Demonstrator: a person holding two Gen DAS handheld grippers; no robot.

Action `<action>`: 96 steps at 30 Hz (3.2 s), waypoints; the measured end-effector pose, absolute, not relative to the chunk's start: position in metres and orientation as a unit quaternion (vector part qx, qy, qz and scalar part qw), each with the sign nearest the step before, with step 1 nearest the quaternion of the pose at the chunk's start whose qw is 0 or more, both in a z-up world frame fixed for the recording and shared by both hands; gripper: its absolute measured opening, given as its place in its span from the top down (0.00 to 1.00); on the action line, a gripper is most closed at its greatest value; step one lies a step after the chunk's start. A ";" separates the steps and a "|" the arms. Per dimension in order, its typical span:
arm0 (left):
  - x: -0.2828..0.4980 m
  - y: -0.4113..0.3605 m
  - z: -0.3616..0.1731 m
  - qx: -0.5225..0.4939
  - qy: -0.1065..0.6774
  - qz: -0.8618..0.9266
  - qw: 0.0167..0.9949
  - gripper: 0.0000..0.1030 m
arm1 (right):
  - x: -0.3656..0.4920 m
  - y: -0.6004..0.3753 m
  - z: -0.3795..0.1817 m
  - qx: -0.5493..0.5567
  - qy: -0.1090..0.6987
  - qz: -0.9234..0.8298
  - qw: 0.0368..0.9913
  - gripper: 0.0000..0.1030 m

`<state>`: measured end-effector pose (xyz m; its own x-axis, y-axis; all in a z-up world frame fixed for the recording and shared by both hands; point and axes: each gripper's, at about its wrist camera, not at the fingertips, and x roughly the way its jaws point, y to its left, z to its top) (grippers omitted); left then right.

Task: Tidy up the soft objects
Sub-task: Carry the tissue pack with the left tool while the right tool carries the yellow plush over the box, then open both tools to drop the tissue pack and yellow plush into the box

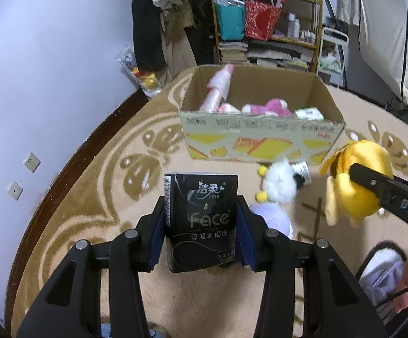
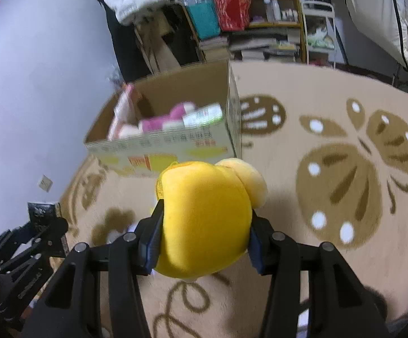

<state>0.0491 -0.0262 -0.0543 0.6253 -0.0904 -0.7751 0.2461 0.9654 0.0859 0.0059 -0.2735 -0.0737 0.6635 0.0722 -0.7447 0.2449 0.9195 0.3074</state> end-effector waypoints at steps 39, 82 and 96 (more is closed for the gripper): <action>0.187 -0.082 0.000 0.145 0.289 -0.116 0.939 0.57 | 0.135 -0.308 -0.034 0.169 0.369 -0.018 0.914 0.47; 0.174 -0.073 -0.017 0.106 0.317 -0.112 0.936 0.00 | 0.118 -0.305 -0.040 0.145 0.377 -0.031 0.914 0.01; 0.122 -0.039 0.022 0.088 0.301 -0.092 0.945 0.00 | 0.062 -0.285 0.004 0.117 0.352 -0.038 0.928 0.00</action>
